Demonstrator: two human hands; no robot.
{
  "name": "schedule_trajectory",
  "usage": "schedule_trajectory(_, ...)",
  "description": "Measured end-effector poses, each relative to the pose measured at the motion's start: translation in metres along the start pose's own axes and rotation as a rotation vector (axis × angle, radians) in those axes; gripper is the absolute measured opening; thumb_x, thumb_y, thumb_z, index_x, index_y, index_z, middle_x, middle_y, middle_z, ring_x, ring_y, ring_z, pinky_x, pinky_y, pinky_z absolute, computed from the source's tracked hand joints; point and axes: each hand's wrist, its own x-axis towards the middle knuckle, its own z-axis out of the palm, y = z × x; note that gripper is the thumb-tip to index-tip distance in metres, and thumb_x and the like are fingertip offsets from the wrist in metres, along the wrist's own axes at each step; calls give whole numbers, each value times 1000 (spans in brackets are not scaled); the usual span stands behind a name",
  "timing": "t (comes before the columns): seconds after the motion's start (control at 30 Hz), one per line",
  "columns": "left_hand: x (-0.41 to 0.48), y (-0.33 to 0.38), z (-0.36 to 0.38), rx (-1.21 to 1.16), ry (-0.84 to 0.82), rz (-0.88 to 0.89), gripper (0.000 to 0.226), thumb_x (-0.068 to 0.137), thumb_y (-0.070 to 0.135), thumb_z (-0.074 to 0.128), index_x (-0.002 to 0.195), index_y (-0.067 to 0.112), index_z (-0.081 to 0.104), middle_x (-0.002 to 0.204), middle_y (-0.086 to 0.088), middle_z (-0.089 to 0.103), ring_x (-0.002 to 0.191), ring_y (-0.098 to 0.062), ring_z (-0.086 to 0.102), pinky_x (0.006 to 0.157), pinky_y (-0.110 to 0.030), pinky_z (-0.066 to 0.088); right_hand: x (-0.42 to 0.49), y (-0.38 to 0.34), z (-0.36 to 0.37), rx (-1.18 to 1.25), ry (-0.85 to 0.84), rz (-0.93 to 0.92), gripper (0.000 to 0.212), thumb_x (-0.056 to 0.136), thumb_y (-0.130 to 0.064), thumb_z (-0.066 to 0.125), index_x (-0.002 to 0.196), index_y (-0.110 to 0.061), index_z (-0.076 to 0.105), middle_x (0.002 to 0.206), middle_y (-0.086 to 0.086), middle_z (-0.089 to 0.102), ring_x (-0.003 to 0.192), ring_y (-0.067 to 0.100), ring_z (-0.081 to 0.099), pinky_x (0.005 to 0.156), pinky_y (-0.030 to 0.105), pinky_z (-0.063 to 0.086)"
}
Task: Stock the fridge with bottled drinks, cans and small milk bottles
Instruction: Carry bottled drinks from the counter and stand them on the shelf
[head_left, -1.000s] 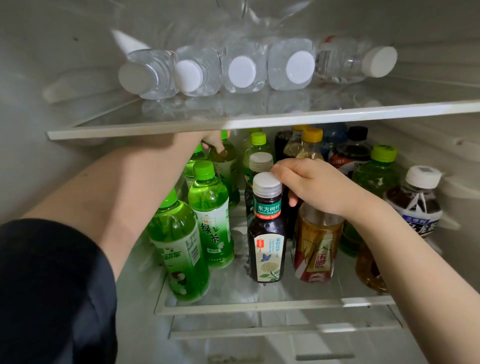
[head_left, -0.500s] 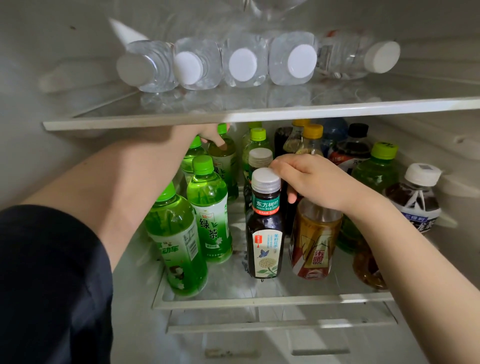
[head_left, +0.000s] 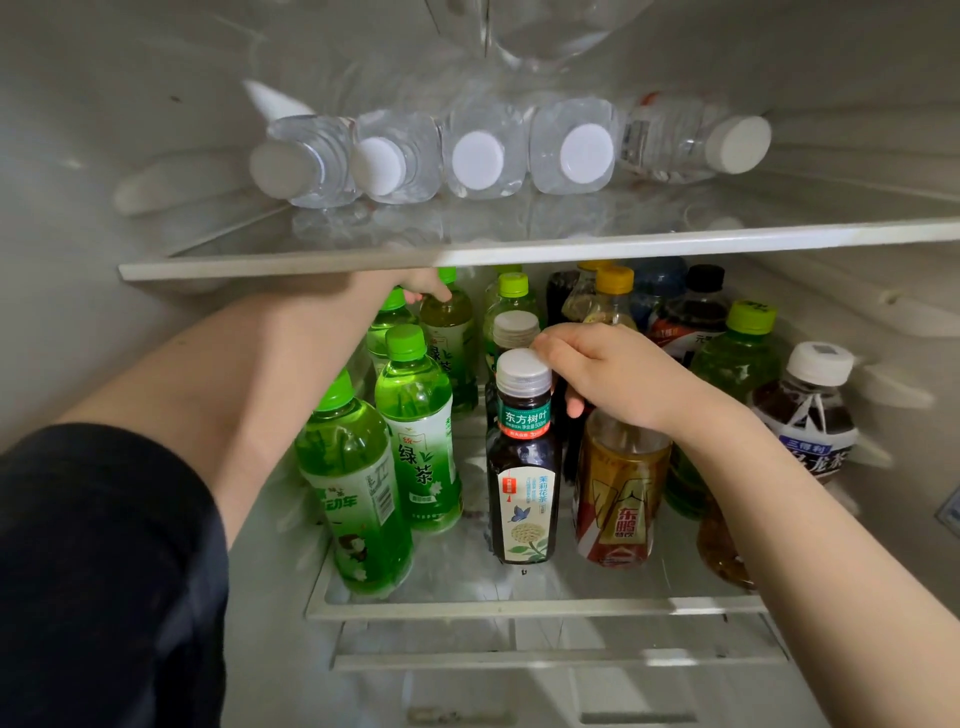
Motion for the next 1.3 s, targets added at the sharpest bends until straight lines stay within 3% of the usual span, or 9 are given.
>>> schedule_trajectory(0.1, 0, 2, 2, -66, -20, -36, 43, 101, 27, 42, 63, 7, 40, 37, -3, 45, 24, -2, 35, 33, -11, 26, 0, -1, 0, -14, -4, -13, 39, 99, -38, 32, 96, -15, 63, 52, -27, 57, 59, 3, 59, 76, 26, 44)
schedule_trajectory(0.17, -3, 2, 2, -68, -34, -31, 45, 101, 26, 43, 59, 11, 35, 26, 5, 35, 22, -4, 31, 30, -12, 23, 1, -1, 0, -24, -14, -17, 40, 100, -38, 31, 95, -15, 63, 53, -30, 56, 60, 3, 59, 75, 23, 43)
schedule_trajectory(0.43, -13, 1, 4, -44, -9, 12, 39, 100, 26, 44, 67, 5, 46, 68, -8, 44, 55, -15, 35, 44, -15, 31, -1, -3, -1, -16, -19, -11, 40, 100, -38, 30, 95, -15, 63, 50, -29, 55, 58, 1, 58, 74, 22, 42)
schedule_trajectory(0.53, -23, -1, -1, -82, 15, 8, 48, 99, 33, 46, 122, -9, 53, 118, -20, 56, 100, -30, 56, 83, -24, 45, 0, -3, 0, -9, -15, -10, 40, 100, -39, 31, 93, -16, 62, 46, -21, 56, 56, 1, 57, 75, 27, 44)
schedule_trajectory(0.6, -37, 0, -5, -73, 12, -8, 55, 97, 38, 47, 137, -1, 44, 142, -16, 45, 127, -31, 45, 92, -30, 43, 1, -2, 0, -10, -5, -9, 40, 100, -39, 31, 93, -16, 63, 44, -15, 56, 57, 1, 57, 75, 27, 44)
schedule_trajectory(0.8, -59, -10, -12, 1, -255, -171, 52, 87, 27, 66, 122, -9, 55, 96, -18, 62, 63, -19, 62, 55, -24, 55, 1, -1, 0, -25, -1, -36, 39, 100, -38, 31, 100, -16, 63, 52, -30, 56, 61, 6, 60, 72, 21, 42)
schedule_trajectory(1.03, -58, -5, -1, -104, -94, -11, 35, 88, 18, 66, 116, 4, 51, 65, -8, 56, 27, -3, 49, 29, -16, 40, 0, 0, 0, -6, 12, -26, 41, 99, -40, 31, 99, -16, 64, 47, -14, 58, 63, 6, 60, 72, 26, 44)
schedule_trajectory(1.2, -54, 0, 0, -65, -66, 44, 52, 86, 20, 68, 127, 0, 43, 74, -17, 50, 28, -9, 49, 28, -18, 39, 0, 0, 0, 5, 27, -17, 43, 99, -40, 31, 101, -13, 64, 47, -7, 56, 64, 6, 60, 74, 21, 43)
schedule_trajectory(1.3, -51, 1, 4, -18, -31, 46, 61, 88, 33, 65, 132, 1, 38, 102, -30, 59, 54, -24, 57, 40, -25, 47, 0, 0, 1, -3, 37, -21, 44, 98, -41, 31, 103, -13, 64, 48, -5, 56, 63, 8, 60, 75, 25, 44)
